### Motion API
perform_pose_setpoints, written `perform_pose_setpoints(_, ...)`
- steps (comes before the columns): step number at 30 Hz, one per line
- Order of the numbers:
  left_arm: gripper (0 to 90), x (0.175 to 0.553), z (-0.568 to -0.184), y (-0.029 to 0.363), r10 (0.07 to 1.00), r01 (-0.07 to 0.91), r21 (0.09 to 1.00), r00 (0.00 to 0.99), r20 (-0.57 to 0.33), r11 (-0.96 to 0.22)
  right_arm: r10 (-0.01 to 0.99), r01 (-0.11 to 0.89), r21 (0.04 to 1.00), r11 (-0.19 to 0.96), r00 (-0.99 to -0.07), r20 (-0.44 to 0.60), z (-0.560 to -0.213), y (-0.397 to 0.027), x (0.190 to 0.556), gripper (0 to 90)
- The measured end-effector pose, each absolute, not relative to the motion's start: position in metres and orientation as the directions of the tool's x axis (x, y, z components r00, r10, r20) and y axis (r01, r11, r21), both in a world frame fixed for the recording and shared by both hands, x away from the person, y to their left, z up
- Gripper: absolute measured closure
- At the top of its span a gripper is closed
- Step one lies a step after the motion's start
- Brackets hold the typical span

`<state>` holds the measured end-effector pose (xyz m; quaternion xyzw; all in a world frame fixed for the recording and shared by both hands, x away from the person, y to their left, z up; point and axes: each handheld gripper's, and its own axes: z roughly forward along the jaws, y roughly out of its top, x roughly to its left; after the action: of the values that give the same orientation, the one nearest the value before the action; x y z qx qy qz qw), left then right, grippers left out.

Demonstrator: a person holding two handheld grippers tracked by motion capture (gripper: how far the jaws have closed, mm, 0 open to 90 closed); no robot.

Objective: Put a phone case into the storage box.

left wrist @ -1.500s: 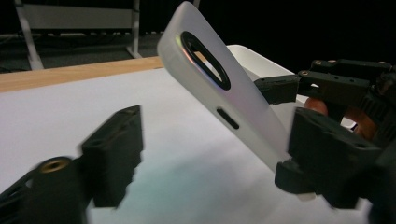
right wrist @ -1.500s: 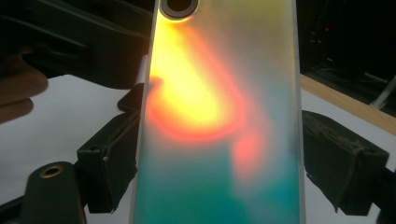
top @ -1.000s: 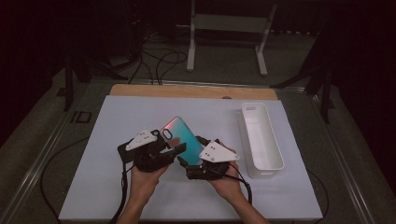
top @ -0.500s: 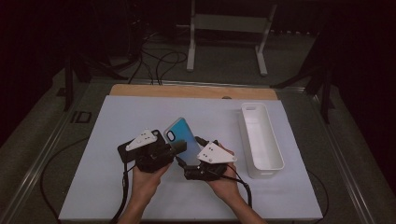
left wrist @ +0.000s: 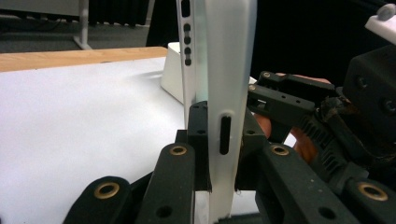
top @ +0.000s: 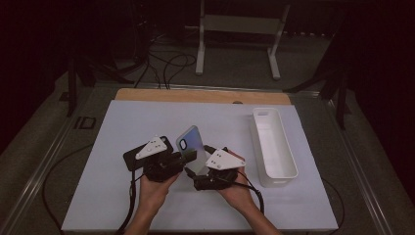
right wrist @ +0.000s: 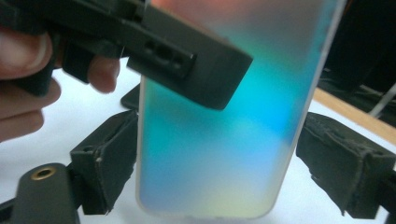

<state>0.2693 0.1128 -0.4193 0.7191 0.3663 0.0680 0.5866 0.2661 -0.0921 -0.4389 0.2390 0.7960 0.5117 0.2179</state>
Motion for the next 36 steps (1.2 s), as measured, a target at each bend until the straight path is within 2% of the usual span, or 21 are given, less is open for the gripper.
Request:
perform_pose_setpoints(7, 80.8, 0.267, -0.419, 0.116, 0.63, 0.424, 0.904, 0.717, -0.299, -0.053, 0.588, 0.155, 0.912, 0.379, -0.801, -0.109, -0.436, -0.097, 0.266, 12.7)
perform_pose_setpoints(22, 80.8, 0.265, -0.419, 0.119, 0.661, 0.396, 0.916, 0.704, -0.26, -0.062, 0.597, 0.243, 0.921, 0.305, -0.802, 0.014, -0.424, -0.12, 0.278, 12.8)
perform_pose_setpoints(36, 80.7, 0.263, -0.422, 0.118, 0.685, 0.379, 0.922, 0.692, -0.228, -0.076, 0.575, 0.288, 0.927, 0.242, -0.812, 0.102, -0.399, -0.113, 0.289, 13.0)
